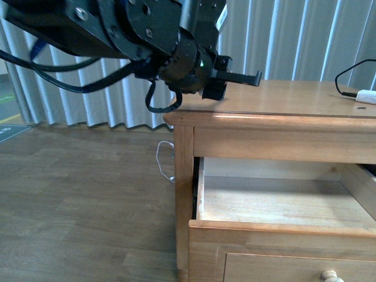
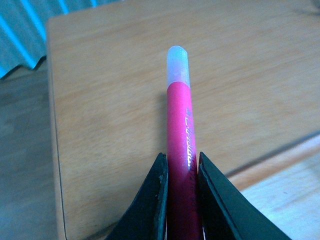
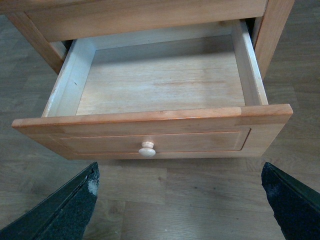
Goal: Place pink marker in drawer with both arms
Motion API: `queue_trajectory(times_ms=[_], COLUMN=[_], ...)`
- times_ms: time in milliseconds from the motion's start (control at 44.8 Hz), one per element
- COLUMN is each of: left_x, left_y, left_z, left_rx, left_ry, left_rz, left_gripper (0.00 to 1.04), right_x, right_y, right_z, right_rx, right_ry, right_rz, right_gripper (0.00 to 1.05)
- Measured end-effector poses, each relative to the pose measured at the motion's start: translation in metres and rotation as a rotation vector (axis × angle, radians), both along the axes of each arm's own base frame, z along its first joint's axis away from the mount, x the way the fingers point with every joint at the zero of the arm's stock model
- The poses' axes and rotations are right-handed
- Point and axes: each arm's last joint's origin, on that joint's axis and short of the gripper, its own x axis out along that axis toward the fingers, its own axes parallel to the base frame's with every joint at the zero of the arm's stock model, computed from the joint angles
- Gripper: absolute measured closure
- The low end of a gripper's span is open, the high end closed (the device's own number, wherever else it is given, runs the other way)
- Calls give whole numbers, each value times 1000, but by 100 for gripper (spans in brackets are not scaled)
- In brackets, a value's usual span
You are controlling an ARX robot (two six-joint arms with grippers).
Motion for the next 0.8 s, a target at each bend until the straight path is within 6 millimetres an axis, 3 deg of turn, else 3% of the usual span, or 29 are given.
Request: queue_trajectory(times_ms=[156,268,491,804], left_x=[-31,-49,-60,-43], left_y=[10,14,5,-23], left_z=[21,22,-13,-89], left_rx=[26,70,168,249], left_ry=[-62,-87,-47,73], left_rz=[-185,-291,-396,-426], left_gripper=[90,90,90,90], right_x=[0,0,0,0], right_y=[0,0,0,0], right_z=[0,0,0,0], right_rx=[0,0,0,0], right_ry=[0,0,0,0], right_rz=[0,0,0,0], right_gripper=[9,9,9,9])
